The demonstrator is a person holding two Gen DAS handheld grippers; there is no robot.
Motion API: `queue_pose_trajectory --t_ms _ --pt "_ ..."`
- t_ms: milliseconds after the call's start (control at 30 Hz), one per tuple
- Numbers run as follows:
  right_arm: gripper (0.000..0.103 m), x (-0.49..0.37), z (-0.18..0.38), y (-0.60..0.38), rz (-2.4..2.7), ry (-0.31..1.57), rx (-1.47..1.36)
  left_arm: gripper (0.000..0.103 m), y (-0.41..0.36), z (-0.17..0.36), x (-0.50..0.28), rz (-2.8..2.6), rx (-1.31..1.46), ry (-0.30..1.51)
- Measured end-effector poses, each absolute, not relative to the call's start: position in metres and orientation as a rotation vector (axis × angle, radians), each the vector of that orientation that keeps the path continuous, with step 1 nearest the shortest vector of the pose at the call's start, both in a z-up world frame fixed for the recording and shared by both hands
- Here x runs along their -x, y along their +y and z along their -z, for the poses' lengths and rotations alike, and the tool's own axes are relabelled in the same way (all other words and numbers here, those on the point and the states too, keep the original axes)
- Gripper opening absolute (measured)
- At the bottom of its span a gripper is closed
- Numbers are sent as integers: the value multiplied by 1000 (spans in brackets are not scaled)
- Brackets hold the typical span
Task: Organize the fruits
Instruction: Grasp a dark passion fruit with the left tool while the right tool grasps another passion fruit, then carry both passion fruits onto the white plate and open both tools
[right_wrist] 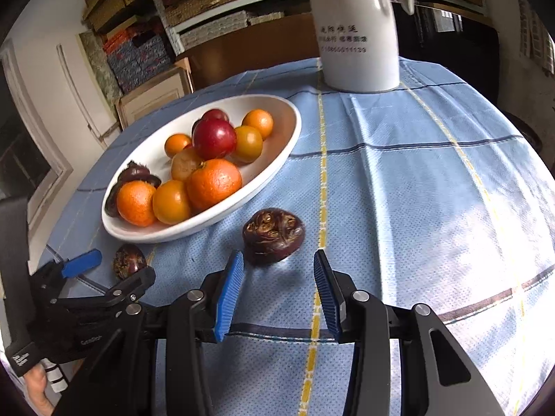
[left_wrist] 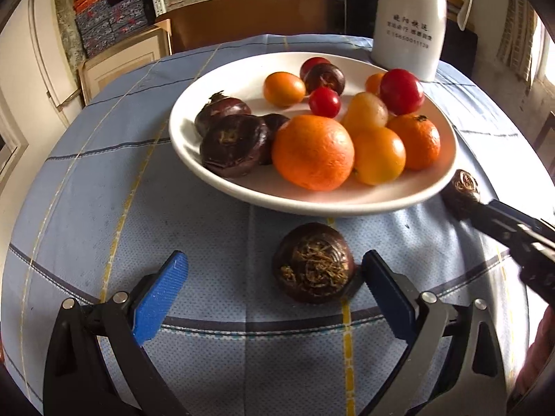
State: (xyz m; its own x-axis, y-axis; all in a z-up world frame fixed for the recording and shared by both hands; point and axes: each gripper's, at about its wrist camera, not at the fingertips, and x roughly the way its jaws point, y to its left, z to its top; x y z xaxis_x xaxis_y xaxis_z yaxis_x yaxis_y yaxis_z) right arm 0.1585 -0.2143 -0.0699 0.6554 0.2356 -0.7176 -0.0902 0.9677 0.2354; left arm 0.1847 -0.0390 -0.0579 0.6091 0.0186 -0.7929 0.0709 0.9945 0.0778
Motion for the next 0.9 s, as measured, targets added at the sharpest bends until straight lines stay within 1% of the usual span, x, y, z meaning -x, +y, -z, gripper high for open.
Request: queue_pose_trajectory --t_ms 167,200,233,267,300,333,400,433,500,800,900 --pt "43 -167 69 -204 -193 823 -136 98 -42 58 -181 73 -101 906" --pt "43 -170 70 -205 -191 830 -144 95 -42 58 -182 81 -99 906" --pt "43 -173 72 -207 -193 840 -160 89 -43 58 -183 87 -97 908" --pt "40 -177 74 -210 -196 850 -174 81 -43 59 -184 105 -88 914" --pt "38 -178 74 -212 -195 852 -188 75 -43 58 -184 111 -81 908" --pt "38 -178 74 -213 -198 850 -195 73 -42 57 -183 111 -77 903" --pt "37 -178 74 -213 -196 849 -190 59 -42 56 -182 117 -81 894" --pt "36 -176 74 -212 -196 846 -183 57 -42 56 -181 125 -83 889" --pt "36 -173 73 -212 -206 844 -181 43 -42 55 -179 130 -88 883" --pt "35 -151 67 -220 -229 814 -225 42 -33 53 -157 164 -61 887" --pt "32 -140 65 -218 -244 796 -219 43 -28 49 -143 185 -41 879"
